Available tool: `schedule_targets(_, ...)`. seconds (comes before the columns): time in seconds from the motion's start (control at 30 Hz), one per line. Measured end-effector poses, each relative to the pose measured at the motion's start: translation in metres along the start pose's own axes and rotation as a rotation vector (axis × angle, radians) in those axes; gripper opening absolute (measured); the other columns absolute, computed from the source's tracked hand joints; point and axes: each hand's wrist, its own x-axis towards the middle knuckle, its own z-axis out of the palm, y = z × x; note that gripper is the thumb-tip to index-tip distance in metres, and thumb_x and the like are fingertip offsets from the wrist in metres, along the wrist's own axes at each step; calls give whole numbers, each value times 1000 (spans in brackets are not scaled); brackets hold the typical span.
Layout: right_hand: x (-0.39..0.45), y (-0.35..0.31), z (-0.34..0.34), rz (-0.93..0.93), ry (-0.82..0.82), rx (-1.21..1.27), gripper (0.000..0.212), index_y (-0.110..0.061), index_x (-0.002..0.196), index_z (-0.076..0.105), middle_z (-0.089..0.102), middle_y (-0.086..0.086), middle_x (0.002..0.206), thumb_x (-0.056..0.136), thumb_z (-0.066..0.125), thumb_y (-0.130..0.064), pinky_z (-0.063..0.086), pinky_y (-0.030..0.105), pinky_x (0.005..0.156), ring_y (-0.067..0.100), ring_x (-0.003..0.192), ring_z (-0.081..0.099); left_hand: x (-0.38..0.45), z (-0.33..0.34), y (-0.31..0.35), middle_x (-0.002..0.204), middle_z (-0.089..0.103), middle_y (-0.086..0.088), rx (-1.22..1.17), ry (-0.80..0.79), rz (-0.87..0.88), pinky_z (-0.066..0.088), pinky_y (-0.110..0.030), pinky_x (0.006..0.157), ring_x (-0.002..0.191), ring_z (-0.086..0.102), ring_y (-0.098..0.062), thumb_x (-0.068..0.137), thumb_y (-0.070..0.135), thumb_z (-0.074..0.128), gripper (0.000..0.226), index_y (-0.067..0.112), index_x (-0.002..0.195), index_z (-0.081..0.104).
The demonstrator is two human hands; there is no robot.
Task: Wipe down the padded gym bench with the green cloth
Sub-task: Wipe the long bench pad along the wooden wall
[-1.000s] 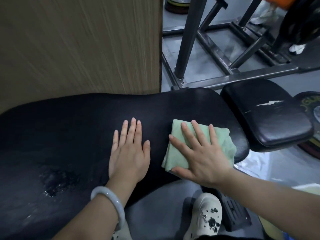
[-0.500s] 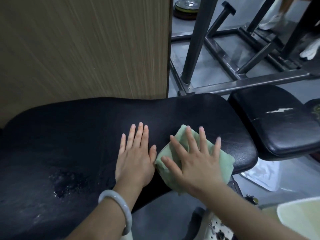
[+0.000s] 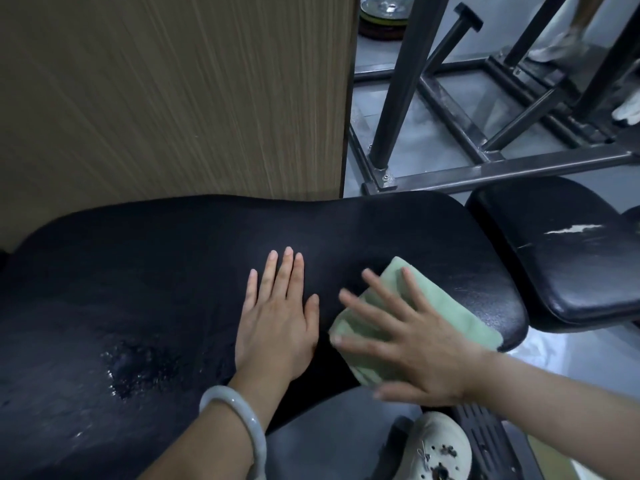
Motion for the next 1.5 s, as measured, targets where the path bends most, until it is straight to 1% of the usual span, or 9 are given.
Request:
schedule_targets(0.17,-8,28,-1,-215,-52,-215,78,-38,151,20,19,2,159,84,31,-76,14,67,105,38,146,8,0,-2,1,156,-17,8,-1,-6,-8,-13,-35,117,142,-23,-8,83,47,-11,65,22,143,-16)
schedule_targets(0.37,-15,-5,10,321,-5,-57,80,-33,146,32,36,4,152,81,29,-80,29,72,97,39,141,25,0,-2,2,155,-16,9,-14,2,-9,-14,-34,116,143,-21,-8,84,48,-9,67,21,145,-13)
schedule_targets(0.67,2,-53,14,835,78,110,77,-29,139,48,40,6,150,88,13,-75,13,76,102,43,140,26,0,-2,2,158,-16,8,20,-22,-16,-10,-36,118,142,-23,-9,83,47,-13,66,22,144,-17)
schedule_targets(0.77,-6,-40,17,665,82,70,80,-29,144,41,33,8,154,86,19,-78,14,77,100,43,142,19,0,-2,1,157,-17,8,8,-20,-13,-11,-36,118,142,-23,-9,83,47,-12,66,22,144,-17)
schedule_targets(0.9,-28,12,12,24,14,-135,78,-31,150,28,24,2,157,85,35,-75,18,62,109,31,146,16,0,-1,1,157,-17,7,4,-9,-16,-11,-36,118,142,-24,-9,84,47,-12,67,21,146,-15)
schedule_targets(1.07,-5,-14,15,311,54,-15,86,-25,146,40,36,4,152,81,33,-81,21,58,109,29,144,23,1,1,0,157,-13,9,-18,22,-6,-11,-34,118,143,-21,-6,86,48,-9,66,22,147,-10)
schedule_targets(1.2,40,-53,11,698,111,153,76,-21,143,45,38,6,151,90,23,-70,18,58,109,30,143,25,5,-4,-4,155,15,16,-361,99,-59,-6,-22,117,142,-1,7,86,51,-4,73,23,149,21)
schedule_targets(1.37,85,-65,4,845,121,268,69,-18,141,47,41,8,149,93,24,-61,14,60,109,32,142,27,6,-22,-9,138,48,16,-1070,155,-294,18,-19,114,128,37,12,91,43,25,45,37,126,52)
schedule_targets(1.5,89,-42,-15,745,262,526,73,-28,153,15,0,-6,160,86,2,-56,-12,38,116,15,148,-4,8,-37,-11,145,44,11,-1151,180,-389,27,-15,106,127,36,11,102,39,33,30,38,124,53)
